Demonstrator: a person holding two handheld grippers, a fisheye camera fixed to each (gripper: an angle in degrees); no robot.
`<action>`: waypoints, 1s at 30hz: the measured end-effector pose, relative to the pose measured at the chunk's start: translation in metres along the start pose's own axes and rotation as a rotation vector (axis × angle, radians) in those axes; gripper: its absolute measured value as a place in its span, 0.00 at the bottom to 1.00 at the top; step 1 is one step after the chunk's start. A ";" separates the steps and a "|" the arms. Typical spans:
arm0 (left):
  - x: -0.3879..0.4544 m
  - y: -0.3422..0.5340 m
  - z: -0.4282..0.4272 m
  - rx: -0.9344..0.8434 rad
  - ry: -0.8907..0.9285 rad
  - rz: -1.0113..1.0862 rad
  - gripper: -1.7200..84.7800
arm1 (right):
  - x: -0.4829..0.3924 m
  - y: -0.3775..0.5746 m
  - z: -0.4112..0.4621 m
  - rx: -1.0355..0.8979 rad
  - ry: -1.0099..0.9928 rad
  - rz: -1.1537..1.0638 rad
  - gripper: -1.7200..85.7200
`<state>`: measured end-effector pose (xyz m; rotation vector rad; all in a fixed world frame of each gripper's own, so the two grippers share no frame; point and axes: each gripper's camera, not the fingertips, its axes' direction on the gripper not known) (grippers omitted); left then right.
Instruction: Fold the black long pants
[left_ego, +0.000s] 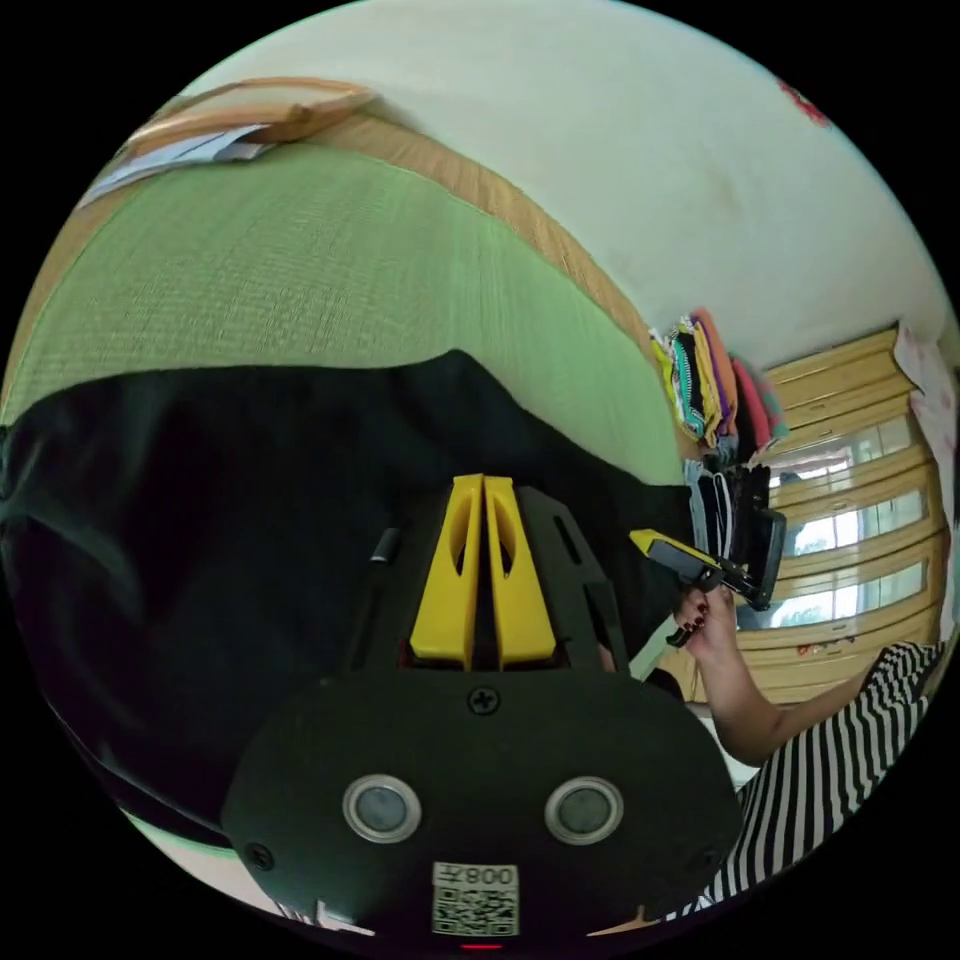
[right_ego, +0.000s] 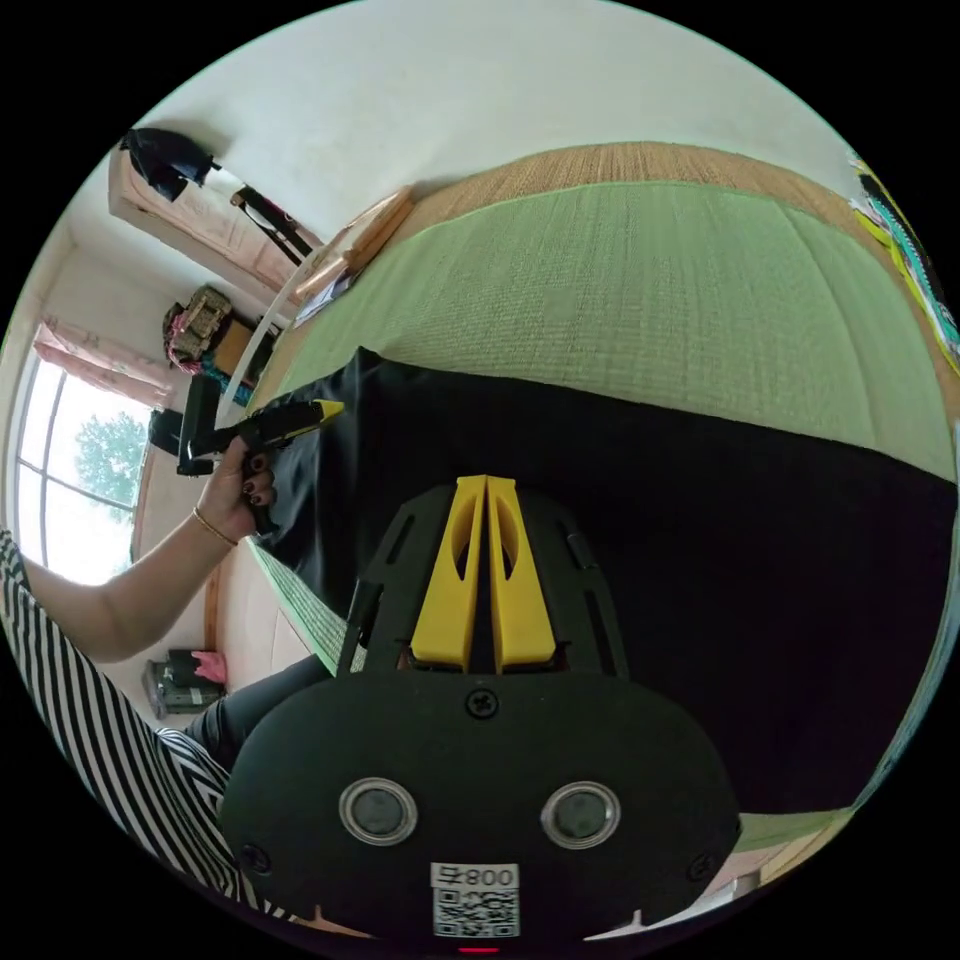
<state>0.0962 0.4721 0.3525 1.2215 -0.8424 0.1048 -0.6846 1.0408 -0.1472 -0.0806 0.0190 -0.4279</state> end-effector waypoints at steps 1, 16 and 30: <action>0.021 -0.007 -0.005 0.011 -0.003 0.033 0.02 | 0.009 0.015 -0.003 0.030 -0.018 0.018 0.02; 0.256 -0.097 0.002 -0.220 0.124 0.294 0.04 | 0.153 0.231 -0.006 0.271 -0.061 0.341 0.03; 0.600 -0.189 0.105 -0.522 0.286 0.808 0.12 | 0.253 0.439 -0.062 0.615 0.334 0.787 0.14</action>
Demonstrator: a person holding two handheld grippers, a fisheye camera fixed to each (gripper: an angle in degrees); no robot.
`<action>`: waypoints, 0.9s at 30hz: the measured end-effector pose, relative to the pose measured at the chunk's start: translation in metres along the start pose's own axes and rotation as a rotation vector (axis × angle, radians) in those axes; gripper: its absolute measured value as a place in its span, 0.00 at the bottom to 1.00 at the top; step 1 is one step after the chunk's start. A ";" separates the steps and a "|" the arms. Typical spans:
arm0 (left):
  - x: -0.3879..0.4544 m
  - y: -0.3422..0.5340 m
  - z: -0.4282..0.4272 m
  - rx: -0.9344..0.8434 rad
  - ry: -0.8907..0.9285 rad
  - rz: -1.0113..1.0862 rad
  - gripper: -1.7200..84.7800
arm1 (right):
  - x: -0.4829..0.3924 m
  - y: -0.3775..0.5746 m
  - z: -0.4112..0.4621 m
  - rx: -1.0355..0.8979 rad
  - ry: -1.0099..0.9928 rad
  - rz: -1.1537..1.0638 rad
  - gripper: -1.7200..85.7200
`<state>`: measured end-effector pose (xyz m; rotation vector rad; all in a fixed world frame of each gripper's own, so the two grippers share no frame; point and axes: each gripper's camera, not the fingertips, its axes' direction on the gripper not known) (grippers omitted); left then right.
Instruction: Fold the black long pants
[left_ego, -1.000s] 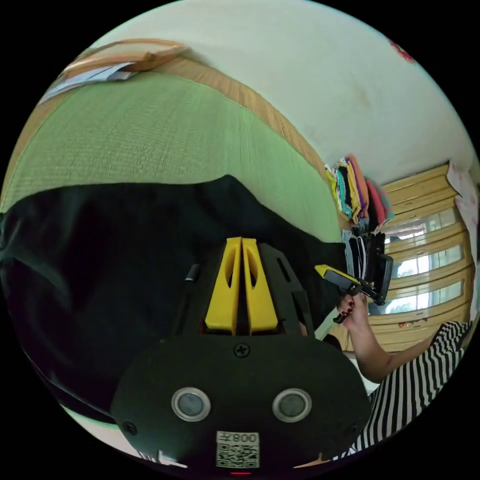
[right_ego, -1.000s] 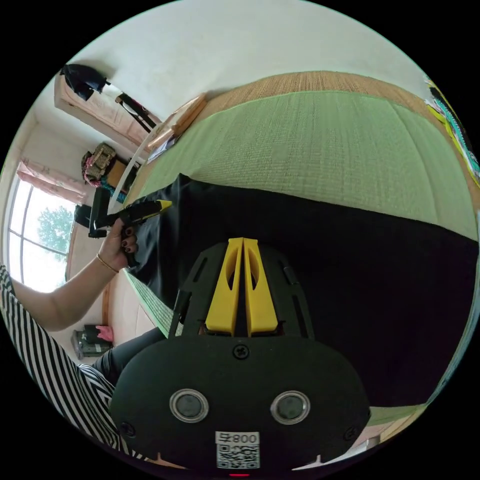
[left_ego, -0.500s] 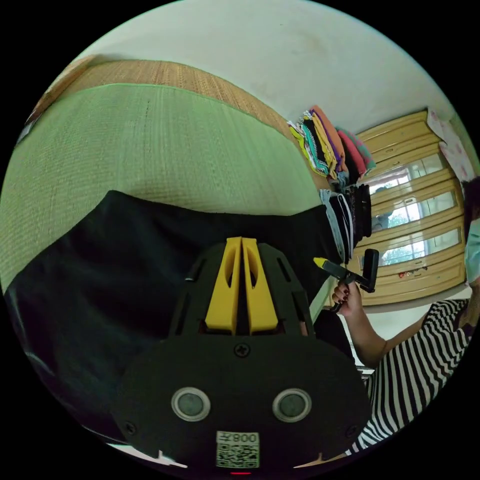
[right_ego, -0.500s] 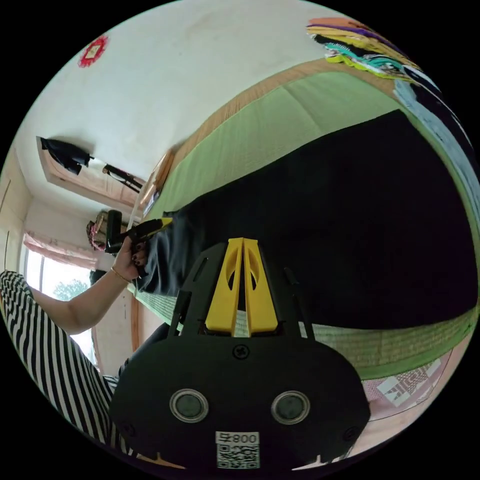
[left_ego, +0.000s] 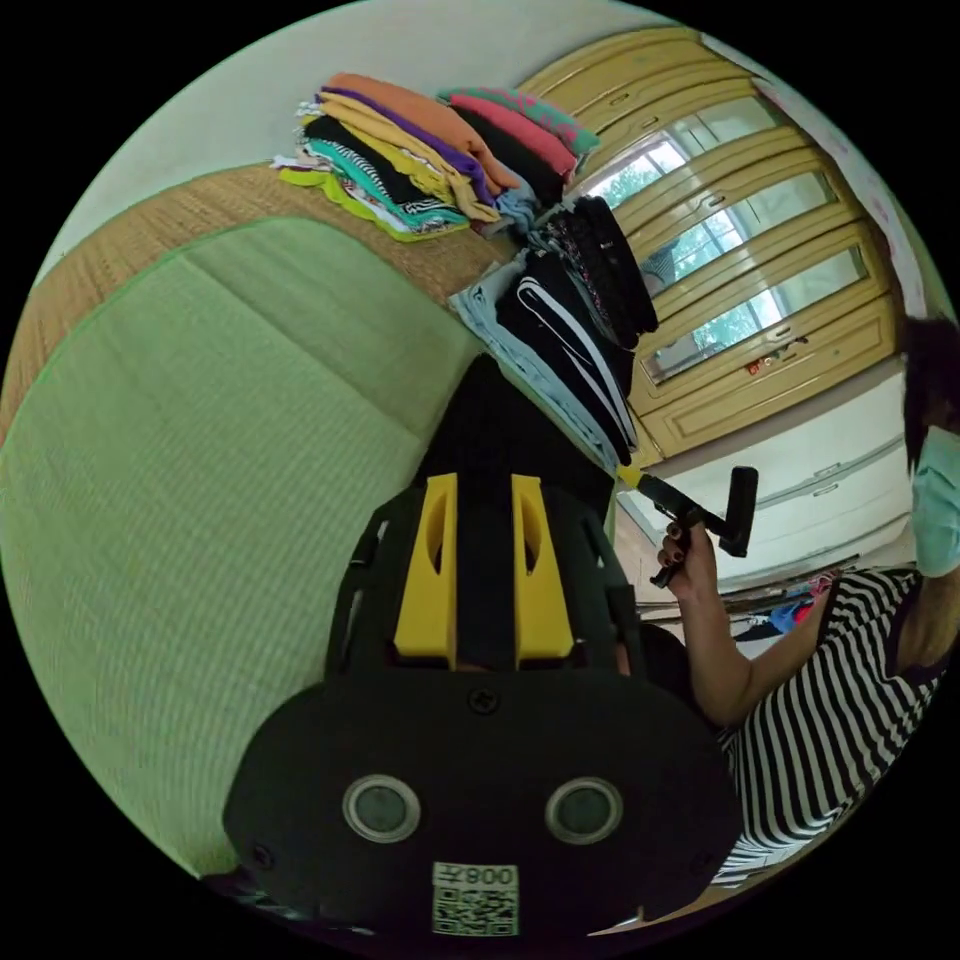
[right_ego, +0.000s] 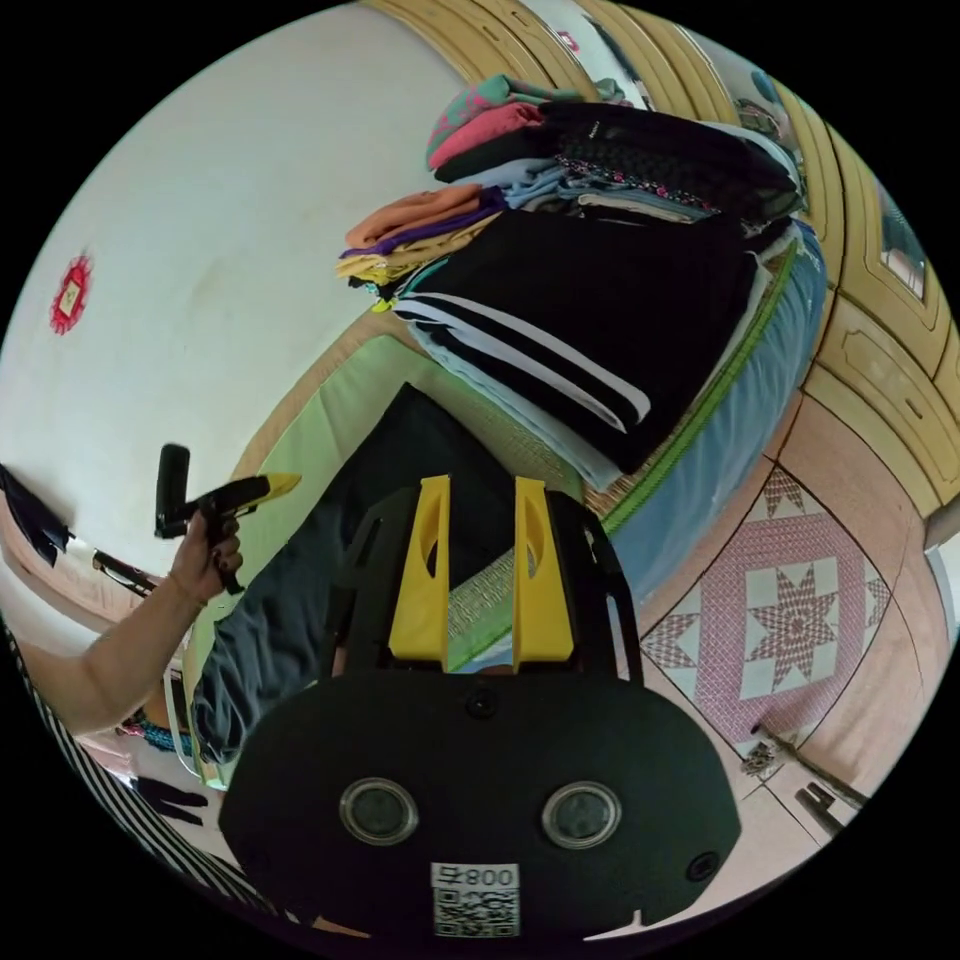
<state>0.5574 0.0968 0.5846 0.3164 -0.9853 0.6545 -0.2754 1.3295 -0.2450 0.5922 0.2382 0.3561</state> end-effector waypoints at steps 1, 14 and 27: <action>0.010 -0.027 0.006 -0.032 -0.016 0.025 0.12 | 0.009 0.004 0.001 -0.011 0.014 -0.001 0.14; 0.097 -0.212 0.029 -0.186 -0.141 0.118 0.13 | 0.099 0.042 0.035 -0.117 -0.057 0.030 0.11; 0.156 -0.288 0.030 -0.266 -0.084 0.169 0.08 | 0.144 0.059 0.054 -0.117 -0.139 0.037 0.09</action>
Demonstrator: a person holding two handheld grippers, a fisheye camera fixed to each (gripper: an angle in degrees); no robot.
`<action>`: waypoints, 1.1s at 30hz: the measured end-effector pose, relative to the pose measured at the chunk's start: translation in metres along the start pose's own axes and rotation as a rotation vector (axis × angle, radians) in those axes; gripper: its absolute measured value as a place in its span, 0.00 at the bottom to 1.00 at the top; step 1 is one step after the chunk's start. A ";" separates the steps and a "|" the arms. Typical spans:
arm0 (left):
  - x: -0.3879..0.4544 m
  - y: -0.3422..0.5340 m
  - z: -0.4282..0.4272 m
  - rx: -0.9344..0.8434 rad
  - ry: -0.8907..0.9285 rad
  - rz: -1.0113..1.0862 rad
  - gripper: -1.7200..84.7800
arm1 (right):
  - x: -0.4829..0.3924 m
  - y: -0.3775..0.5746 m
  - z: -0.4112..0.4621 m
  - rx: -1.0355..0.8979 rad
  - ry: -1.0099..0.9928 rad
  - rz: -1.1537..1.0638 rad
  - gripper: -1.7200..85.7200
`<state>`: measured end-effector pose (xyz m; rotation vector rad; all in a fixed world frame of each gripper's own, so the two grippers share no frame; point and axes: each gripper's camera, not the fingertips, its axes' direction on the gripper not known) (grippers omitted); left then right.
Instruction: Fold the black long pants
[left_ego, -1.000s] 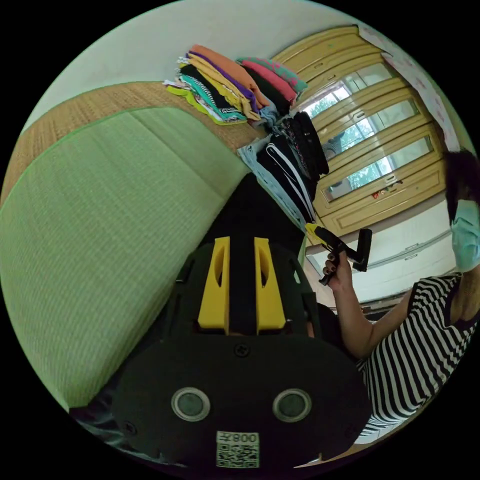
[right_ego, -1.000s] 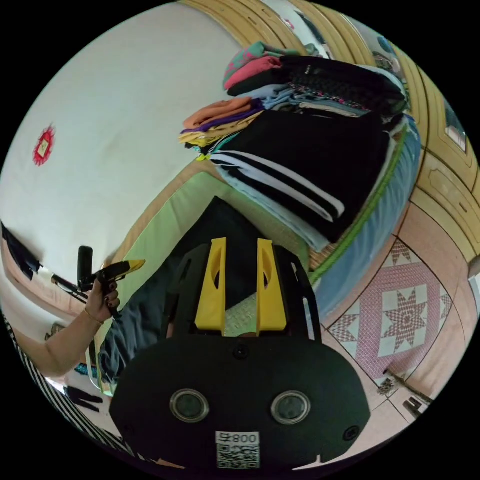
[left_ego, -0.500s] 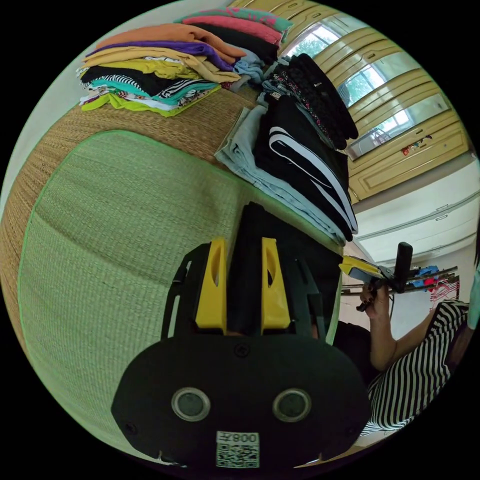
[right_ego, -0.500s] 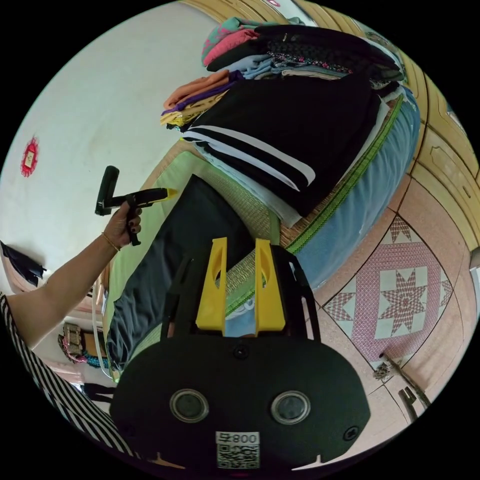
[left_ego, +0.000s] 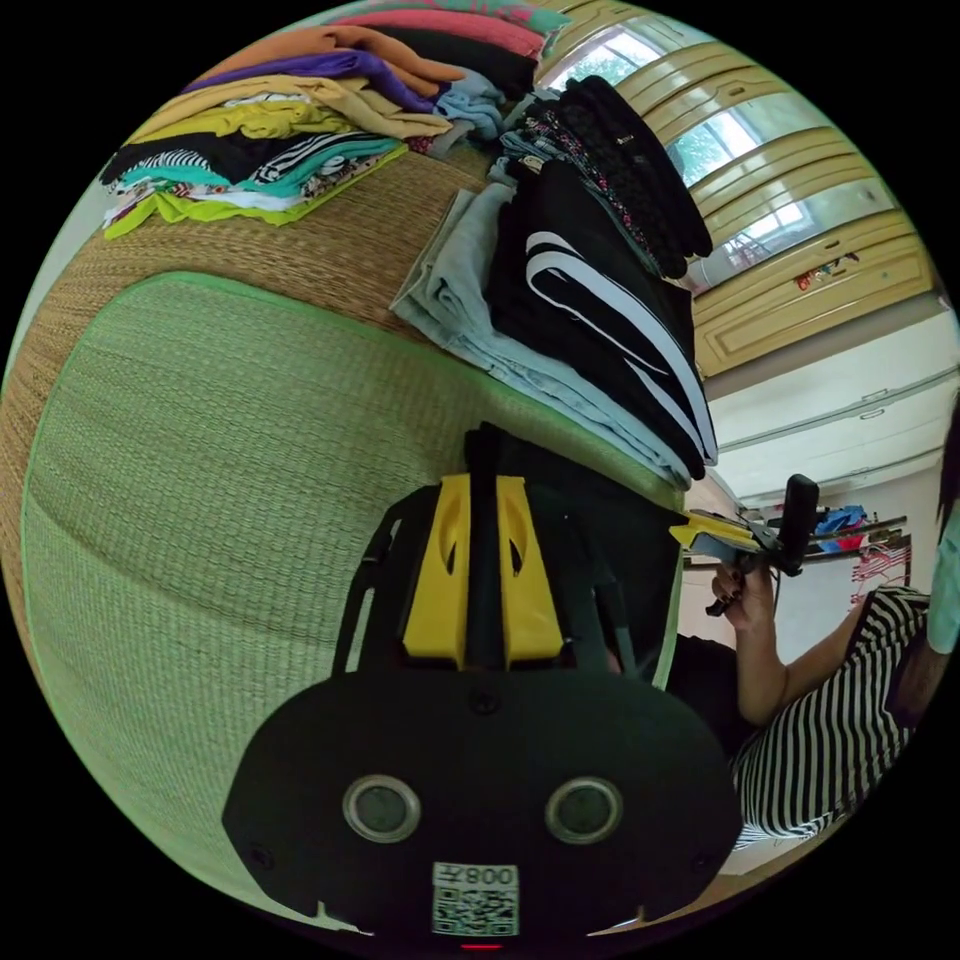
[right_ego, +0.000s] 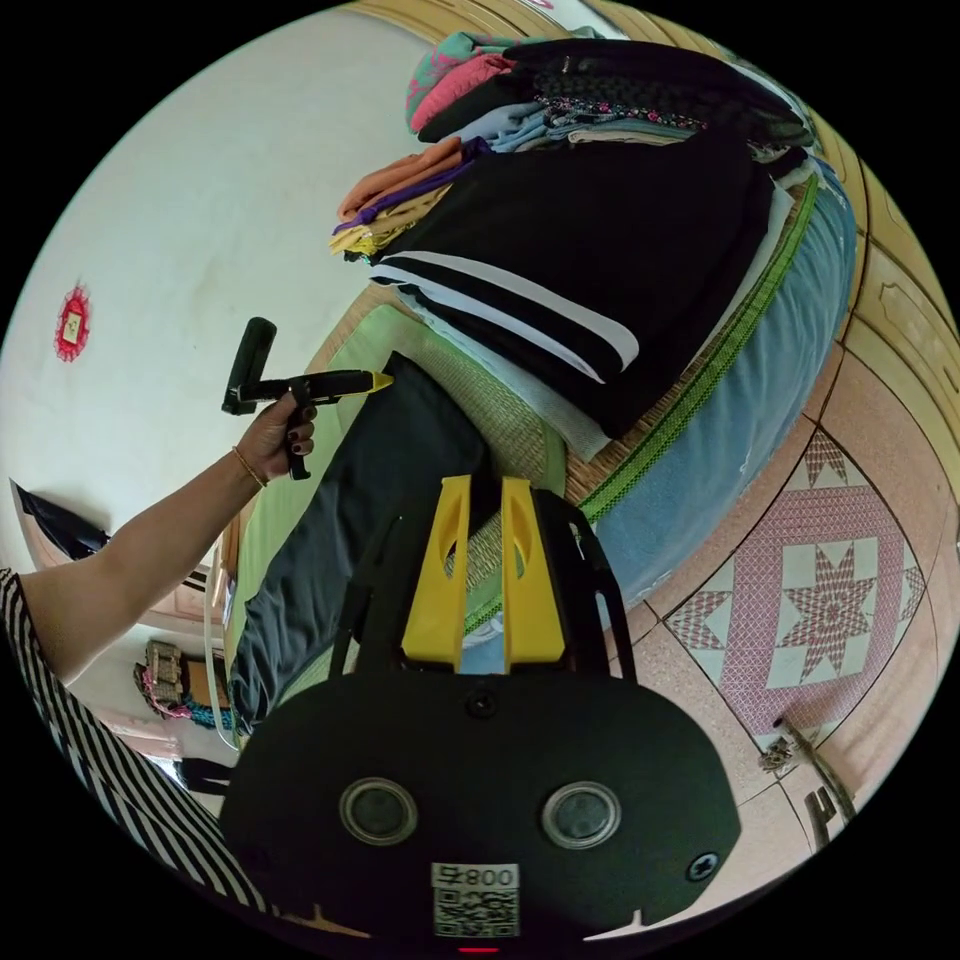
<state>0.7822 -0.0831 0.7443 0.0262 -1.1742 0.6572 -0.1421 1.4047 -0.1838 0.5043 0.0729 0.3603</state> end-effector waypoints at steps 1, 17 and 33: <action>0.002 -0.004 -0.003 -0.002 0.009 -0.001 0.07 | 0.002 0.000 0.001 -0.003 0.002 -0.003 0.08; 0.026 -0.007 -0.039 0.007 0.058 0.007 0.05 | 0.030 0.007 -0.002 0.028 -0.158 0.065 0.05; 0.016 0.080 -0.073 0.087 0.084 0.025 0.05 | -0.021 -0.006 -0.034 0.140 -0.501 -0.005 0.05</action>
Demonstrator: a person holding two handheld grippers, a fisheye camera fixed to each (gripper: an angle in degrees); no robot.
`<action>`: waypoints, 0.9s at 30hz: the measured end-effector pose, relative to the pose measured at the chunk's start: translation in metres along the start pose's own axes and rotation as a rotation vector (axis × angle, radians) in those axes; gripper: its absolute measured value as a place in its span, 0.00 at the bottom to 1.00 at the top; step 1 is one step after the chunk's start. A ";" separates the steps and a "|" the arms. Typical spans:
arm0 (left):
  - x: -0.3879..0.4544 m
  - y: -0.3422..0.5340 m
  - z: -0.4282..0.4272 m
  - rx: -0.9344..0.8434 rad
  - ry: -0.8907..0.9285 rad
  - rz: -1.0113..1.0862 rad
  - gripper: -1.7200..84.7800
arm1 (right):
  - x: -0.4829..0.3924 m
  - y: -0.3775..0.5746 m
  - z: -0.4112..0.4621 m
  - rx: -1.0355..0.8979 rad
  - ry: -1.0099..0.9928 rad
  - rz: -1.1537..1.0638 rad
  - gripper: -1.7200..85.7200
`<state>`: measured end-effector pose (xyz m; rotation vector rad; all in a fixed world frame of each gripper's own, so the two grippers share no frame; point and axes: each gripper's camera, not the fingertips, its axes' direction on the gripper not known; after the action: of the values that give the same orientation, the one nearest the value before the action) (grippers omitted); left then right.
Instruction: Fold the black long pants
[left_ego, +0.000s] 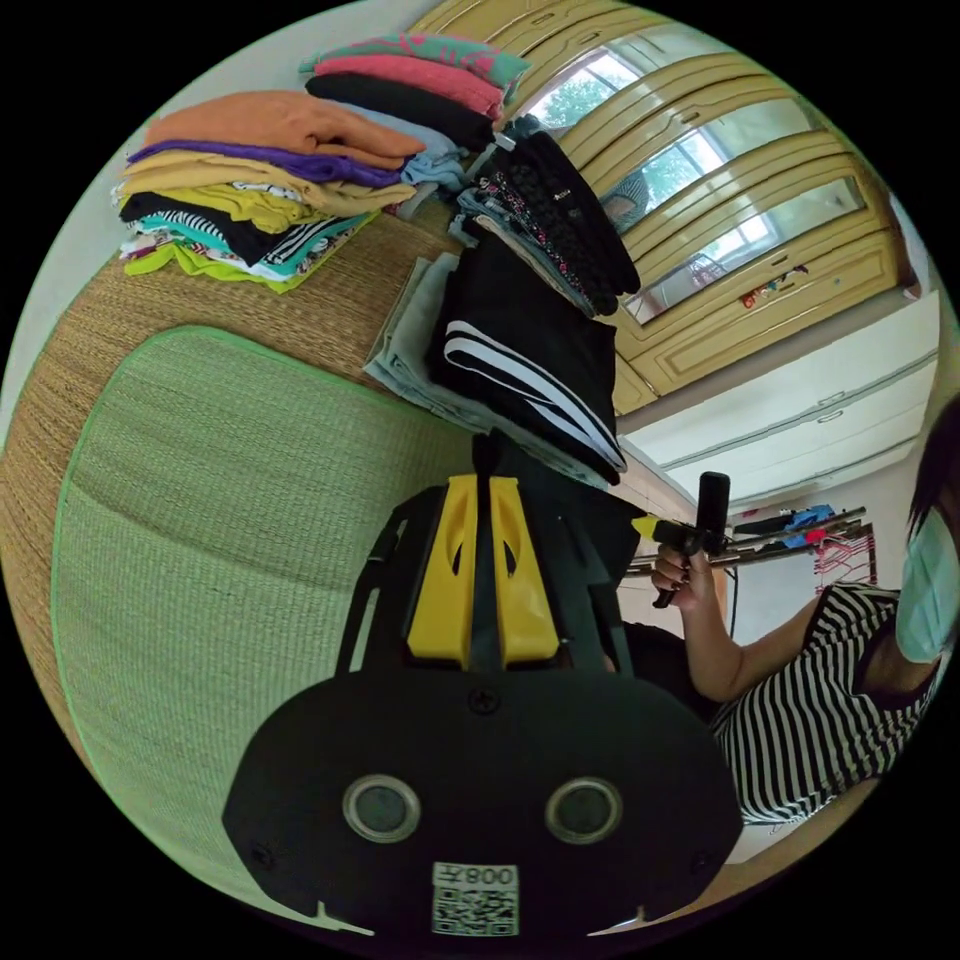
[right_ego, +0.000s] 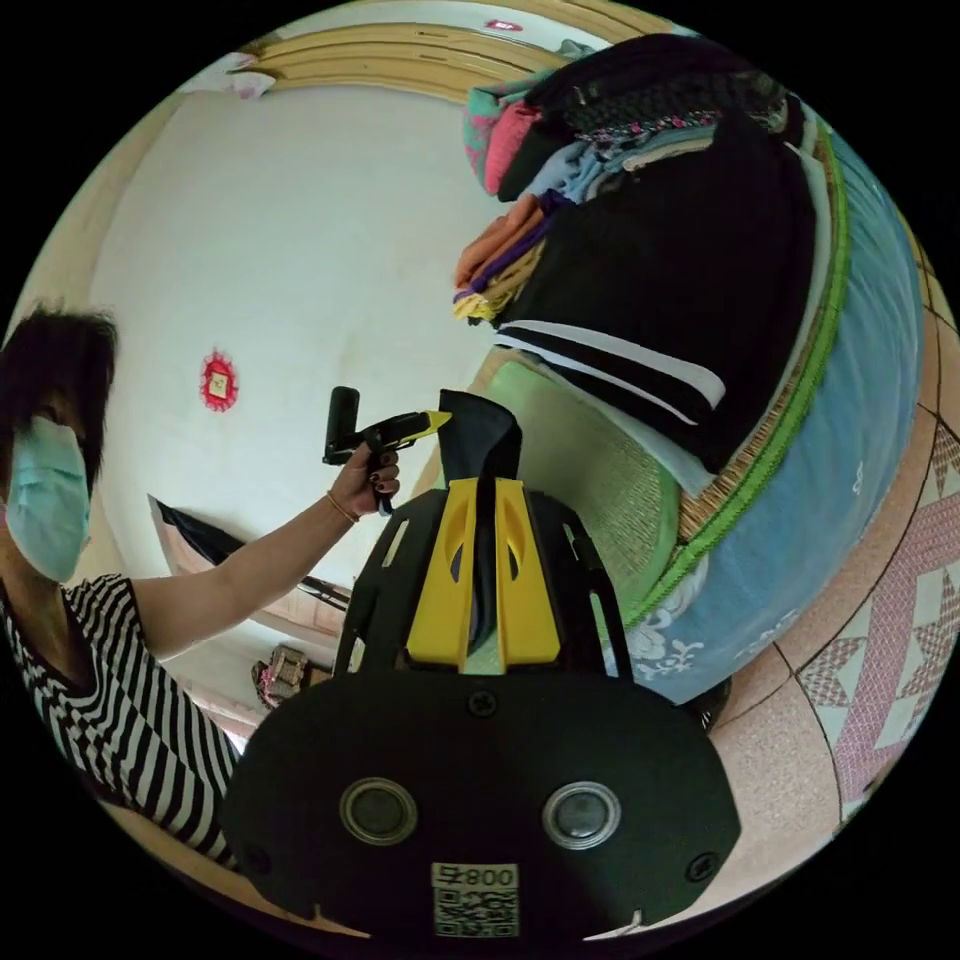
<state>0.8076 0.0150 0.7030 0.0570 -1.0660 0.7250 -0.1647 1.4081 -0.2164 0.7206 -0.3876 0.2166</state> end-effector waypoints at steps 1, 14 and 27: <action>-0.002 0.012 -0.005 0.016 0.010 0.009 0.05 | -0.016 -0.003 0.004 -0.014 -0.027 -0.037 0.05; -0.062 0.220 -0.069 0.260 0.097 -0.019 0.04 | -0.216 0.006 0.138 -0.412 -0.311 -0.340 0.05; -0.179 0.472 -0.031 0.455 0.159 -0.503 0.03 | -0.309 0.072 0.318 -0.888 -0.291 -0.327 0.06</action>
<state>0.5149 0.2985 0.4033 0.6264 -0.6756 0.4894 -0.5535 1.2271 -0.0846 -0.0748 -0.5762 -0.3662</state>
